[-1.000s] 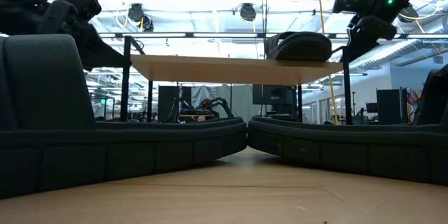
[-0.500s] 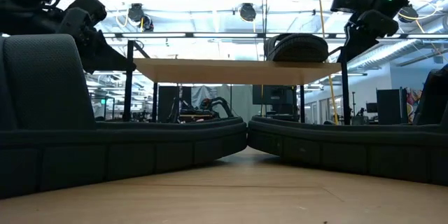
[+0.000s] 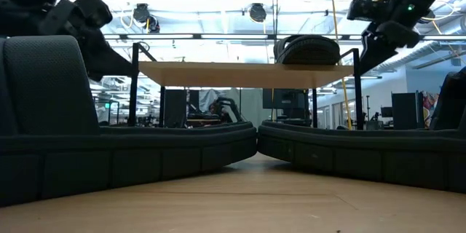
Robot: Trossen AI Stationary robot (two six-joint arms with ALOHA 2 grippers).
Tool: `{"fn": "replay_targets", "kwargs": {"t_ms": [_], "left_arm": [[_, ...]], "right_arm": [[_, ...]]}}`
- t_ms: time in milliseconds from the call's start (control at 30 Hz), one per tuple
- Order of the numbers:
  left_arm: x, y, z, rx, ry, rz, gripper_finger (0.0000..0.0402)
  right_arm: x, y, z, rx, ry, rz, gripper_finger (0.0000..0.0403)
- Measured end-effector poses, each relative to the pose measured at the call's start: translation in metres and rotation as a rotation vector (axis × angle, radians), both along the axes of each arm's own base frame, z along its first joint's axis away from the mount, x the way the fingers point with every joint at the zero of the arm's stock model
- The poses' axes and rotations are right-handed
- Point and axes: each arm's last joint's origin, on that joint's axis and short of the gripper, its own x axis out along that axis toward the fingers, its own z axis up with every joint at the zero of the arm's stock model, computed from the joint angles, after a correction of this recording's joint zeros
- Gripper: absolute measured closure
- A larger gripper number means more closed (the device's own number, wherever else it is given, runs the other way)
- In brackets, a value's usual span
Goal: Pick and place slides into the shelf
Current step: Put the top left black slide on the shelf
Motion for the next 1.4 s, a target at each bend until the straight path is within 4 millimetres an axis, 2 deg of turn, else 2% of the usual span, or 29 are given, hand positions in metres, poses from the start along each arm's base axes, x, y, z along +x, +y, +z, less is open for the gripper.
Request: {"fn": "replay_targets", "kwargs": {"t_ms": [233,333,467,567,700,800,900,1100,1233,1400], "left_arm": [[0.001,-0.012,0.007,0.015,-0.071,-0.176,0.0383],[0.001,-0.02,0.013,0.058,-0.128,-0.262,0.0383],[-0.001,-0.029,0.017,0.122,-0.173,-0.331,0.0383],[-0.002,-0.031,0.017,0.173,-0.177,-0.344,0.0383],[-0.002,-0.031,0.017,0.225,-0.174,-0.332,0.0383],[-0.002,-0.031,0.018,0.267,-0.178,-0.336,0.0383],[-0.001,-0.031,0.019,0.322,-0.19,-0.344,0.0383],[-0.003,-0.026,0.028,0.396,-0.261,-0.362,0.0383],[-0.01,-0.022,0.036,0.421,-0.31,-0.369,0.0383],[-0.021,-0.017,0.041,0.418,-0.304,-0.328,0.0383]], "right_arm": [[-0.018,0.002,0.016,-0.01,-0.124,0.01,0.0403],[-0.03,0.005,0.026,0.027,-0.209,0.088,0.0403],[-0.044,0.014,0.039,0.136,-0.357,0.323,0.0403],[-0.049,0.021,0.055,0.209,-0.541,0.546,0.0403],[-0.051,0.028,0.079,0.268,-0.794,0.774,0.0403],[-0.047,0.031,0.088,0.325,-0.902,0.895,0.0403],[-0.037,0.032,0.08,0.373,-0.956,0.938,0.0403],[-0.019,0.03,0.044,0.42,-0.906,0.905,0.0403],[-0.02,0.029,0.033,0.394,-0.894,0.885,0.0403],[-0.03,0.027,0.027,0.328,-0.865,0.757,0.0403]]}}
